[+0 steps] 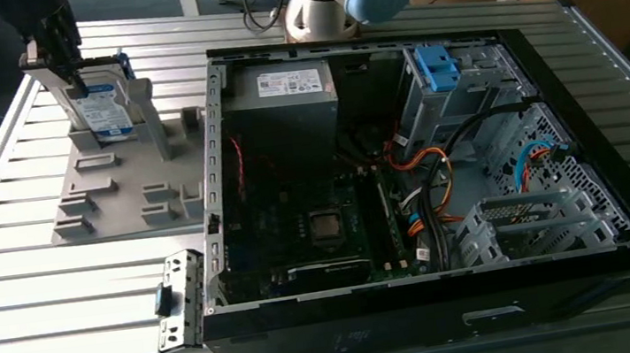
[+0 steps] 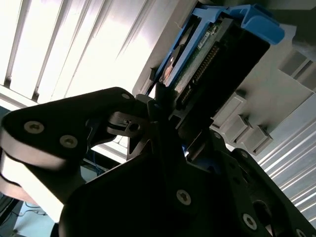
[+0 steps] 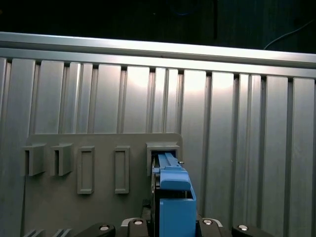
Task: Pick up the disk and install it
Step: 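Pick up the disk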
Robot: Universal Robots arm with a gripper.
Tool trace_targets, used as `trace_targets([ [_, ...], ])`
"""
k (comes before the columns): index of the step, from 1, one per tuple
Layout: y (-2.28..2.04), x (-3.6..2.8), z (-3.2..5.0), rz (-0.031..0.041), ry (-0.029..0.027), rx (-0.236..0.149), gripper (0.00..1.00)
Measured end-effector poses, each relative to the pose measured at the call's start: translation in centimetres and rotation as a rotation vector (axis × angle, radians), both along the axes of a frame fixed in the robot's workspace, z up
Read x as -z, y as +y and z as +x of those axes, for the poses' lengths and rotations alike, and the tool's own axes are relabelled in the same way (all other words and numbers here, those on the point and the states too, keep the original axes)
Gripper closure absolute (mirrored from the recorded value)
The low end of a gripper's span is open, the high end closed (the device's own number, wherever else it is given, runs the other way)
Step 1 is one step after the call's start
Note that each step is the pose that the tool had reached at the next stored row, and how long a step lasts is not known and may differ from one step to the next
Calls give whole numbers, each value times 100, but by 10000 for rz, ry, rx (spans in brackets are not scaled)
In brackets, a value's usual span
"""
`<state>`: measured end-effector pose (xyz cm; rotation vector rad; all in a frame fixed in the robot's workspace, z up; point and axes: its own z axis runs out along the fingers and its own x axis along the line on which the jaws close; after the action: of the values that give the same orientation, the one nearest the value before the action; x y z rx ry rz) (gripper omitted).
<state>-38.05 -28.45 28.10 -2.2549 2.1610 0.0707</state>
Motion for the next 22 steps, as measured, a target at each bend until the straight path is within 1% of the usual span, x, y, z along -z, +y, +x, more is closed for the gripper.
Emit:
trace_targets([
  [22,0,16,0,0,1,0,64],
])
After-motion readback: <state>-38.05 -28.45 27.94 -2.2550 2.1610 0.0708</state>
